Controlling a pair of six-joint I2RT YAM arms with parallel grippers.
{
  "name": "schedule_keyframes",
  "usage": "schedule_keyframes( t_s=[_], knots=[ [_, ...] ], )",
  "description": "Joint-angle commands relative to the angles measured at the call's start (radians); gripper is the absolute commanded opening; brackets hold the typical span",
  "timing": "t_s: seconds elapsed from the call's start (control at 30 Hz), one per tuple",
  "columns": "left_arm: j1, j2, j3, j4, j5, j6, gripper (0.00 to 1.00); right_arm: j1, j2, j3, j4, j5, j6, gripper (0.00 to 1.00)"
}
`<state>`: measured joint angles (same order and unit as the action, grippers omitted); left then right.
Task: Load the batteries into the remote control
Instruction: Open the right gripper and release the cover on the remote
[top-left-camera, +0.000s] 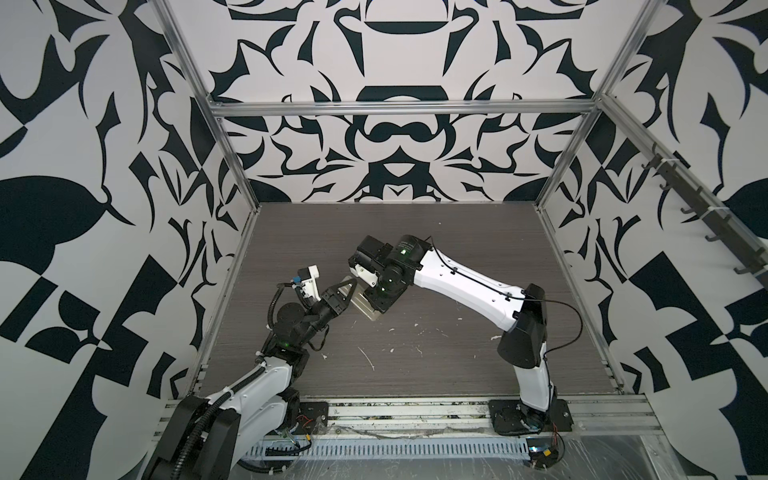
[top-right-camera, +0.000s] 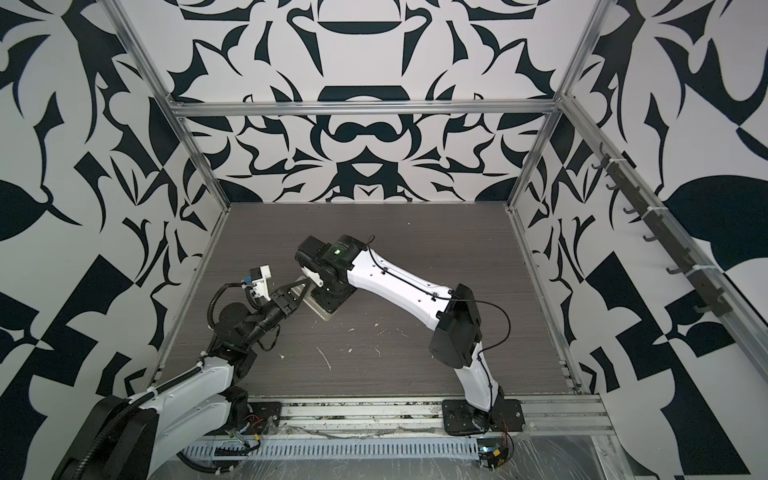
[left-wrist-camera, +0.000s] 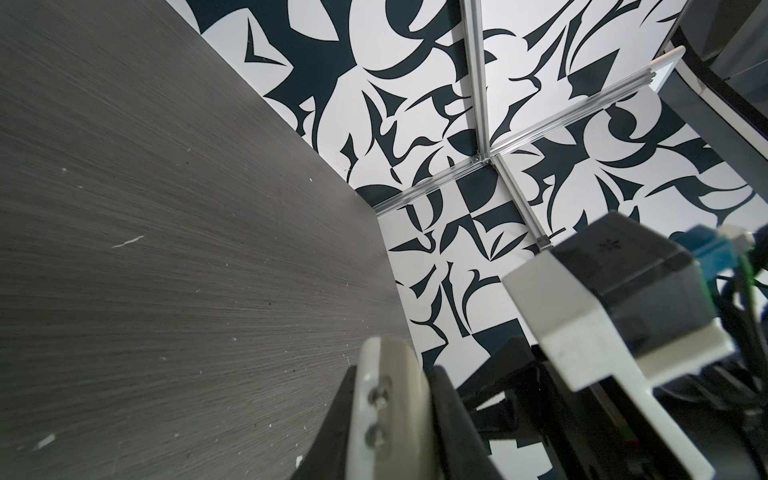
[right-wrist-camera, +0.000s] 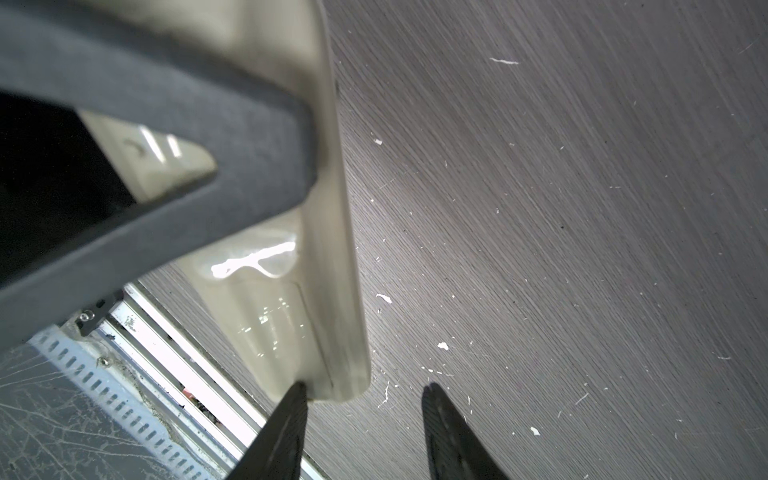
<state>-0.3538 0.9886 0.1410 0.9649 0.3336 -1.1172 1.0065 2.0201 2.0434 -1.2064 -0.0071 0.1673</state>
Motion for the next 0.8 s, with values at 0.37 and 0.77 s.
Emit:
schedule_keyframes(
  t_s=[0.37, 0.77],
  knots=[
    [-0.001, -0.010, -0.003, 0.089, 0.012, -0.031, 0.00, -0.013, -0.043, -0.095, 0.110, 0.015, 0.023, 0.48],
    [-0.002, -0.007, 0.003, 0.111, 0.047, -0.025, 0.00, -0.012, -0.040, -0.114, 0.152, 0.025, 0.024, 0.47]
  ],
)
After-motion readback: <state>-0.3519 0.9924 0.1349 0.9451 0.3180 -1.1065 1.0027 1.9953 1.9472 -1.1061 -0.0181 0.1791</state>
